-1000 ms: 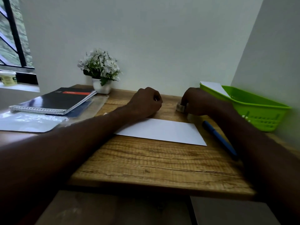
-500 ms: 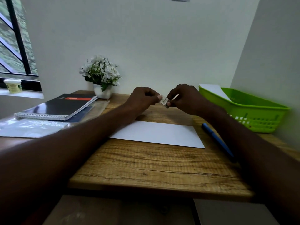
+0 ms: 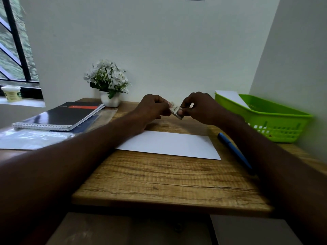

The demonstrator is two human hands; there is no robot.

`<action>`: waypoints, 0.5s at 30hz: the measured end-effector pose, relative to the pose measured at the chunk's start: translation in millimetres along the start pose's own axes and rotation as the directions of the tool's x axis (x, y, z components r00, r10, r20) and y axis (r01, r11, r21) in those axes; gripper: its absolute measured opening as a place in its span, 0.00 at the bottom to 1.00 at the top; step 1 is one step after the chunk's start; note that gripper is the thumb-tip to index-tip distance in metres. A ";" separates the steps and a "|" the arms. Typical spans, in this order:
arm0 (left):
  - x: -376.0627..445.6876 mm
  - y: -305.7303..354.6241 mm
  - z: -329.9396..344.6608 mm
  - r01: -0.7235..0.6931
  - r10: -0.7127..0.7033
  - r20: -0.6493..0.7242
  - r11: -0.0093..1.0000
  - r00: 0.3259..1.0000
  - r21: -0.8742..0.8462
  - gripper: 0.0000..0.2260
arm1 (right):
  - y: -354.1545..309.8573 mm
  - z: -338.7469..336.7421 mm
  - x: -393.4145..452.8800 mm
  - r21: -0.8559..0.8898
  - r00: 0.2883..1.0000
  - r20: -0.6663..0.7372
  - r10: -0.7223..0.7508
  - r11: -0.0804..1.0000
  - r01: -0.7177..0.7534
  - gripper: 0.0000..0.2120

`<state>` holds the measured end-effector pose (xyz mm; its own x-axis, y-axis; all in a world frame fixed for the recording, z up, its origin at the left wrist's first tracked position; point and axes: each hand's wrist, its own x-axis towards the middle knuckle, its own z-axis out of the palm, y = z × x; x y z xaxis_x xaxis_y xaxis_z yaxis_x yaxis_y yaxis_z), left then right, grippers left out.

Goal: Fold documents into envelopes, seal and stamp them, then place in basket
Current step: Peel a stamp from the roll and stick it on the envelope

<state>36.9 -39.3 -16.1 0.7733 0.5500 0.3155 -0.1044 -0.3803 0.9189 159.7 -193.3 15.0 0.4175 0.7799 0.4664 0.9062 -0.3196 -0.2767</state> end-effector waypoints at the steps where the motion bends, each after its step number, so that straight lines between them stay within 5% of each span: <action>1: 0.2 0.0 0.4 0.003 -0.003 0.004 1.000 1.000 -0.004 0.02 | 0.5 -0.1 0.0 -0.002 1.000 -0.002 0.000 1.000 0.000 0.08; 9: -1.1 2.5 1.0 0.052 -0.053 -0.014 0.995 0.998 -0.091 0.03 | 4.0 -0.7 0.0 -0.086 0.999 0.031 0.042 0.996 -0.039 0.13; 15: -3.3 3.2 3.3 0.082 -0.082 -0.016 0.997 0.996 0.010 0.02 | 14.6 -11.6 -1.1 -0.289 0.974 0.109 0.200 0.944 -0.161 0.12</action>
<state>36.1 -44.8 -15.0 0.7689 0.5914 0.2429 -0.0341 -0.3414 0.9393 173.3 -205.1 20.2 0.5804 0.7542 0.3071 0.8071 -0.5830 -0.0937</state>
